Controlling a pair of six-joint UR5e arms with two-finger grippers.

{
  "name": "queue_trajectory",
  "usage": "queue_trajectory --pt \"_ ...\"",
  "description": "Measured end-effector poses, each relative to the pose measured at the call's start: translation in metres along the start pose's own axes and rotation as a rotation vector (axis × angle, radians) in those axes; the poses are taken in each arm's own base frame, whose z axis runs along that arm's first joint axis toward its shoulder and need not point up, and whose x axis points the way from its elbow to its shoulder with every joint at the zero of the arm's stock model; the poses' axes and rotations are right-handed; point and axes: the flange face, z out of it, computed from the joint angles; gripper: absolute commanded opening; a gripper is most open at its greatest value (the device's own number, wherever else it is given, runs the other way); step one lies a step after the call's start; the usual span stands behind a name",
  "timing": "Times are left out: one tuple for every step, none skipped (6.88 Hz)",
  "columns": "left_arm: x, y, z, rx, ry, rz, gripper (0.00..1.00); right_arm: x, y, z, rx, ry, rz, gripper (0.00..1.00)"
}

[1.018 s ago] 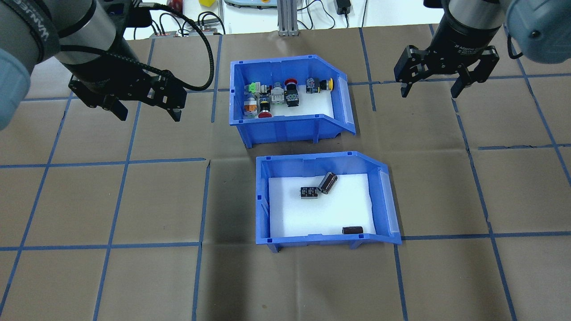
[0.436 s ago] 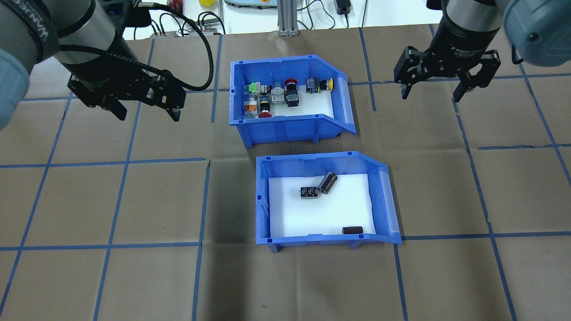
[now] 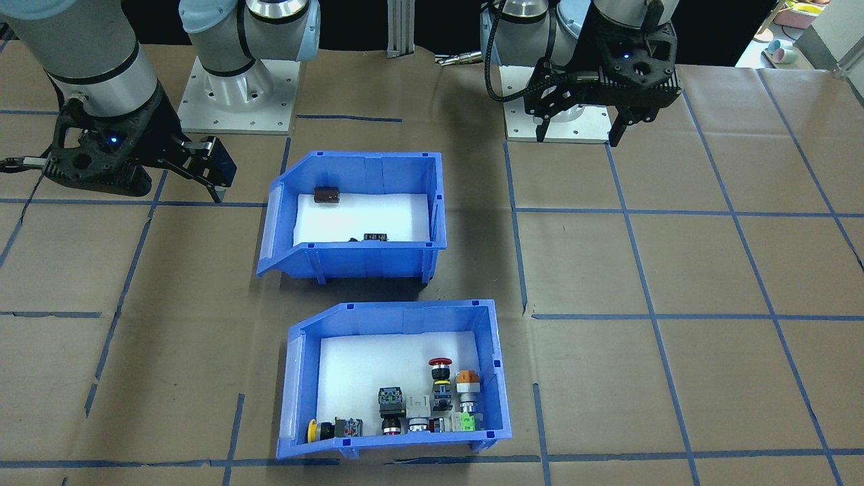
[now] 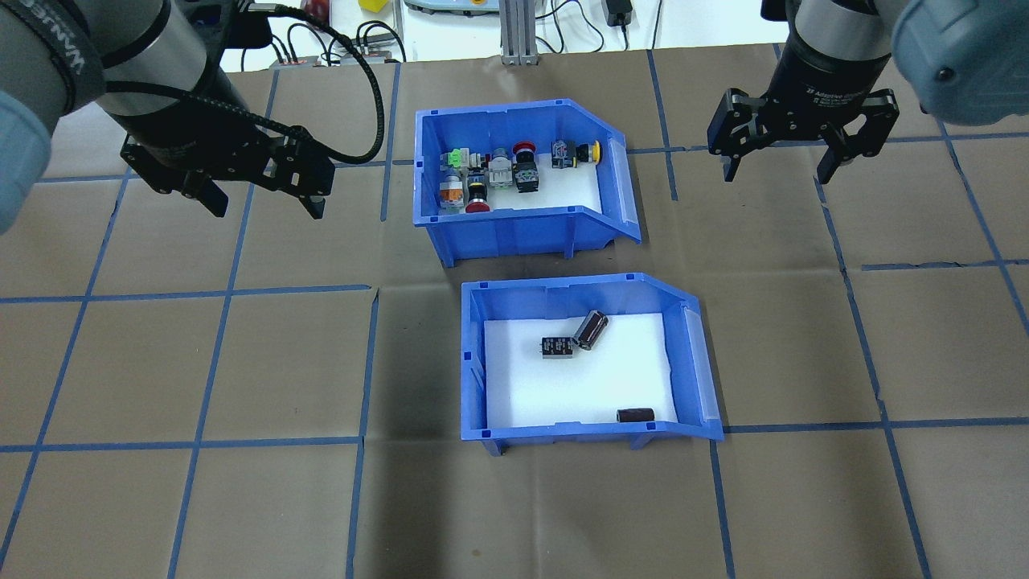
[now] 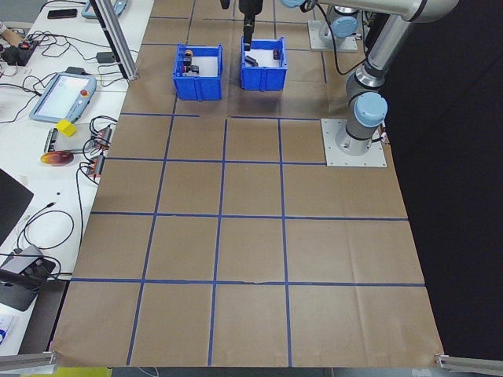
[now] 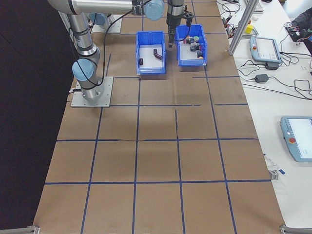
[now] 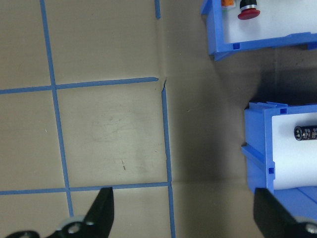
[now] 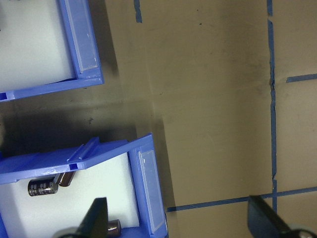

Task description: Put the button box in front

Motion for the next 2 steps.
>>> queue_trajectory --pt "0.0 0.0001 0.0001 0.0 0.0 0.0 0.99 -0.0002 -0.0002 0.0006 -0.001 0.001 -0.001 1.0" --pt "0.0 0.0002 0.0005 -0.001 0.0 0.0 0.99 -0.0002 -0.0007 0.0013 -0.001 0.002 -0.004 1.0"
